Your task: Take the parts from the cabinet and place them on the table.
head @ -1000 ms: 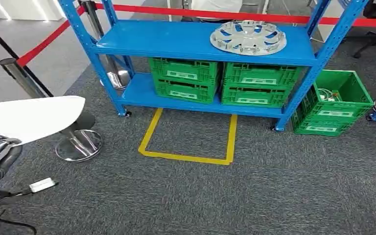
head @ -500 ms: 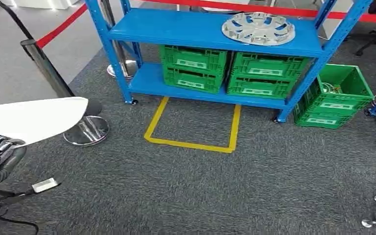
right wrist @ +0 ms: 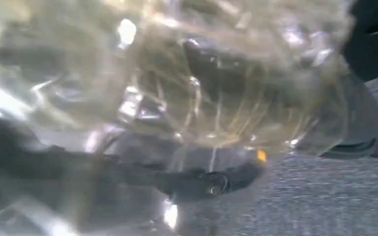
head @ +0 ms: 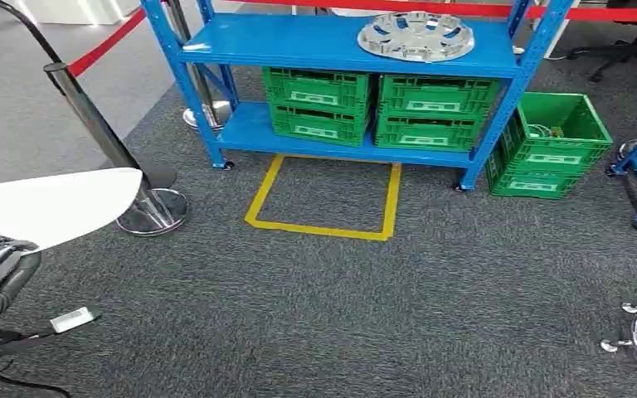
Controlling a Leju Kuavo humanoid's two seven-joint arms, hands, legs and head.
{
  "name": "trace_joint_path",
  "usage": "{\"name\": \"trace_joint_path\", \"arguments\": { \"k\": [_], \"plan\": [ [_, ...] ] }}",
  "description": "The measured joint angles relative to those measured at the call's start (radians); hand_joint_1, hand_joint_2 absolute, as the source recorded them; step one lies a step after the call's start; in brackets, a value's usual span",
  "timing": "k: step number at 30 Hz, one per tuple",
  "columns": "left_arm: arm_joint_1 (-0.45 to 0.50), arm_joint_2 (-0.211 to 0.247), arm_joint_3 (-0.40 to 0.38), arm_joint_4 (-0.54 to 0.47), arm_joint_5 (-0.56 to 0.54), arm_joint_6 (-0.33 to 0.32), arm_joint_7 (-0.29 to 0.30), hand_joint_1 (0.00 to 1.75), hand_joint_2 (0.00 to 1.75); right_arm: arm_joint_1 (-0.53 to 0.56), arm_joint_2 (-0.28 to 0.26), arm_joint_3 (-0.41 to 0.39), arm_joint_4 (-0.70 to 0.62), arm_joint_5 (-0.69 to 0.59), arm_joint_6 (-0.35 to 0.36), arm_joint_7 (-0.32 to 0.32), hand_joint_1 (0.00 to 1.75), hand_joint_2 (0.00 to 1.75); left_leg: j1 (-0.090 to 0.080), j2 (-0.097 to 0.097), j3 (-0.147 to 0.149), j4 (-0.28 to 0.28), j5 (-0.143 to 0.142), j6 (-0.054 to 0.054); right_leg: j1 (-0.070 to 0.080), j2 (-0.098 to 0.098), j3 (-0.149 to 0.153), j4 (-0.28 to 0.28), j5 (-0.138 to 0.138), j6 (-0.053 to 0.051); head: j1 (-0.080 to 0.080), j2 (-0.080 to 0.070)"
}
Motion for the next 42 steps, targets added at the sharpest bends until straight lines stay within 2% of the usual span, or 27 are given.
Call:
{"name": "trace_joint_path", "arguments": {
  "k": [1,3,5,7,8,11,12,13,15,16,17,18,20,21,23,24,26,27,28,30,32,34,36,37,40,41,42],
  "plan": [
    [0.000,-0.003,-0.001,0.001,0.001,0.000,-0.003,1.75,1.75,-0.001,0.000,0.002,0.000,0.000,0.000,0.000,0.00,0.00,0.000,0.000,-0.007,0.067,-0.021,-0.001,0.002,-0.001,-0.018,0.004,0.012,0.000,0.000,0.000],
    [0.000,-0.009,-0.001,0.003,0.003,0.000,-0.007,1.75,1.75,-0.004,0.000,0.008,0.002,0.000,0.001,0.000,0.00,0.00,0.000,0.000,0.018,0.109,0.027,0.002,0.006,-0.003,-0.060,0.016,0.035,0.000,-0.001,0.000],
    [-0.001,-0.010,-0.001,0.003,0.005,0.000,-0.012,1.75,1.75,-0.007,0.000,0.009,0.004,0.000,0.004,0.000,0.00,0.00,-0.002,-0.002,0.104,0.011,0.091,0.014,0.010,-0.002,-0.094,0.030,0.056,0.001,0.000,0.000],
    [-0.004,-0.009,0.001,0.003,0.005,0.000,-0.013,1.75,1.75,-0.009,0.000,0.009,0.005,0.000,0.007,0.000,0.00,0.00,-0.011,-0.009,0.233,-0.163,0.059,0.034,0.015,0.000,-0.118,0.044,0.071,0.009,0.000,0.000],
    [-0.005,-0.008,0.002,0.003,0.005,0.000,-0.013,1.75,1.75,-0.010,0.000,0.010,0.006,0.000,0.008,0.000,0.00,0.00,-0.011,-0.009,0.257,-0.213,0.041,0.037,0.014,-0.001,-0.126,0.047,0.082,0.015,0.002,0.000],
    [-0.012,-0.009,0.002,0.003,0.005,0.000,-0.017,1.75,1.75,-0.011,0.000,0.014,0.008,0.000,0.011,0.000,0.00,0.00,-0.014,-0.006,0.238,-0.232,0.050,0.046,0.013,-0.001,-0.143,0.048,0.110,0.029,-0.002,0.000],
    [-0.013,-0.011,0.000,0.003,0.005,0.000,-0.020,1.75,1.75,-0.011,-0.001,0.016,0.009,0.000,0.011,0.000,0.00,0.00,-0.008,0.002,0.226,-0.235,0.065,0.054,0.011,0.007,-0.151,0.060,0.083,0.035,0.000,0.000],
    [-0.014,-0.012,0.000,0.003,0.005,0.000,-0.023,1.75,1.75,-0.011,-0.001,0.016,0.009,0.000,0.011,0.000,0.00,0.00,-0.007,0.002,0.211,-0.235,0.075,0.063,0.008,0.011,-0.168,0.093,0.025,0.043,0.003,0.000],
    [-0.014,-0.014,-0.002,0.004,0.024,0.000,-0.032,1.75,1.75,-0.011,-0.001,0.016,0.012,0.000,0.013,0.000,0.00,0.00,-0.008,0.002,0.179,-0.234,0.097,0.065,0.001,0.012,-0.205,0.231,-0.097,0.052,0.006,0.000],
    [-0.014,-0.012,-0.005,0.004,0.044,0.000,-0.033,1.75,1.75,-0.011,-0.001,0.016,0.013,0.000,0.015,0.000,0.00,0.00,-0.009,0.002,0.162,-0.234,0.109,0.064,-0.001,0.012,-0.219,0.302,-0.119,0.056,0.008,0.000],
    [-0.015,-0.011,-0.010,0.006,0.067,0.000,-0.033,1.75,1.75,-0.011,-0.001,0.016,0.014,0.000,0.016,0.000,0.00,0.00,-0.009,0.003,0.146,-0.233,0.122,0.062,-0.003,0.012,-0.226,0.353,-0.105,0.058,0.007,0.000],
    [-0.015,-0.007,-0.015,0.008,0.084,0.000,-0.033,1.75,1.75,-0.011,-0.001,0.016,0.015,0.000,0.017,0.000,0.00,0.00,-0.008,0.004,0.128,-0.232,0.135,0.059,-0.005,0.012,-0.220,0.374,-0.054,0.061,0.007,0.000],
    [-0.022,0.003,-0.032,0.012,0.111,0.000,-0.035,1.75,1.75,-0.011,-0.001,0.017,0.016,0.000,0.018,0.000,0.00,0.00,-0.006,0.005,0.092,-0.226,0.160,0.052,-0.009,0.012,-0.155,0.308,0.045,0.063,0.007,0.000],
    [-0.024,0.007,-0.038,0.012,0.122,0.000,-0.043,1.75,1.75,-0.012,-0.001,0.017,0.016,0.000,0.018,0.001,0.00,0.00,-0.006,0.004,0.082,-0.222,0.169,0.046,-0.012,0.011,-0.087,0.218,0.042,0.065,0.007,0.000],
    [-0.027,0.017,-0.047,0.012,0.132,0.000,-0.058,1.75,1.75,-0.014,-0.002,0.018,0.017,0.000,0.023,0.003,0.00,0.00,-0.011,0.005,0.074,-0.205,0.177,0.037,-0.012,0.013,0.060,0.015,-0.043,0.061,0.007,0.000],
    [-0.030,0.024,-0.050,0.012,0.134,0.000,-0.064,1.75,1.75,-0.017,-0.002,0.019,0.018,0.000,0.025,0.003,0.00,0.00,-0.012,0.005,0.068,-0.199,0.185,0.030,-0.012,0.013,0.052,-0.005,-0.066,0.049,0.007,0.000],
    [-0.033,0.031,-0.054,0.012,0.138,0.000,-0.074,1.75,1.75,-0.020,-0.002,0.025,0.019,0.000,0.027,0.000,0.00,0.00,-0.010,0.005,0.067,-0.203,0.199,0.020,-0.011,0.014,0.044,0.003,-0.057,0.035,0.008,0.000],
    [-0.032,0.035,-0.054,0.012,0.141,0.000,-0.078,1.75,1.75,-0.019,-0.002,0.027,0.019,0.000,0.029,0.000,0.00,0.00,-0.007,0.003,0.063,-0.197,0.191,0.014,-0.015,0.010,0.041,0.000,-0.048,0.025,0.008,0.000],
    [-0.032,0.038,-0.054,0.012,0.141,0.000,-0.082,1.75,1.75,-0.019,-0.002,0.031,0.020,0.000,0.029,0.000,0.00,0.00,-0.005,0.001,0.054,-0.173,0.152,0.008,-0.014,0.009,0.037,0.000,-0.043,0.019,0.005,0.000],
    [-0.032,0.042,-0.054,0.012,0.142,0.000,-0.086,1.75,1.75,-0.020,-0.002,0.033,0.022,0.000,0.029,0.000,0.00,0.00,-0.003,0.001,0.008,-0.031,0.049,-0.002,-0.012,0.005,0.025,0.001,-0.032,0.011,0.004,0.000],
    [-0.032,0.041,-0.056,0.014,0.142,0.000,-0.087,1.75,1.75,-0.020,-0.002,0.036,0.023,0.000,0.032,0.000,0.00,0.00,-0.002,0.001,-0.035,0.110,-0.002,-0.005,-0.009,0.004,0.011,0.005,-0.024,0.010,0.004,0.000],
    [-0.031,0.042,-0.056,0.015,0.142,0.000,-0.087,1.75,1.75,-0.020,-0.002,0.040,0.025,0.000,0.032,0.000,0.00,0.00,-0.002,0.001,0.006,0.071,0.040,0.000,-0.006,0.004,0.003,0.009,-0.021,0.010,0.003,0.000],
    [-0.031,0.042,-0.056,0.015,0.142,0.000,-0.087,1.75,1.75,-0.020,-0.002,0.041,0.026,0.000,0.032,0.000,0.00,0.00,-0.003,-0.001,0.102,-0.086,0.113,0.012,-0.004,0.005,0.015,0.012,-0.021,0.011,0.003,0.000],
    [-0.032,0.045,-0.056,0.015,0.142,0.000,-0.087,1.75,1.75,-0.020,-0.002,0.041,0.026,0.000,0.032,0.000,0.00,0.00,-0.006,-0.007,0.143,-0.162,0.122,0.023,-0.003,0.005,-0.001,0.013,-0.022,0.012,0.005,0.000],
    [-0.033,0.050,-0.055,0.015,0.142,0.000,-0.087,1.75,1.75,-0.025,-0.002,0.042,0.027,0.000,0.032,0.000,0.00,0.00,-0.012,-0.006,0.148,-0.190,0.121,0.030,-0.001,0.007,0.000,0.018,-0.016,0.024,0.000,0.000],
    [-0.037,0.050,-0.056,0.015,0.142,0.000,-0.089,1.75,1.75,-0.025,-0.002,0.042,0.027,0.000,0.032,0.000,0.00,0.00,-0.008,-0.005,0.151,-0.210,0.108,0.016,0.003,0.007,-0.010,0.026,-0.018,0.017,0.001,0.000],
    [-0.035,0.050,-0.056,0.015,0.142,0.000,-0.090,1.75,1.75,-0.026,-0.002,0.042,0.027,0.000,0.032,0.000,0.00,0.00,-0.009,-0.006,0.145,-0.204,0.112,0.017,0.001,0.007,-0.015,0.026,-0.017,0.016,0.003,0.001]
  ]
}}
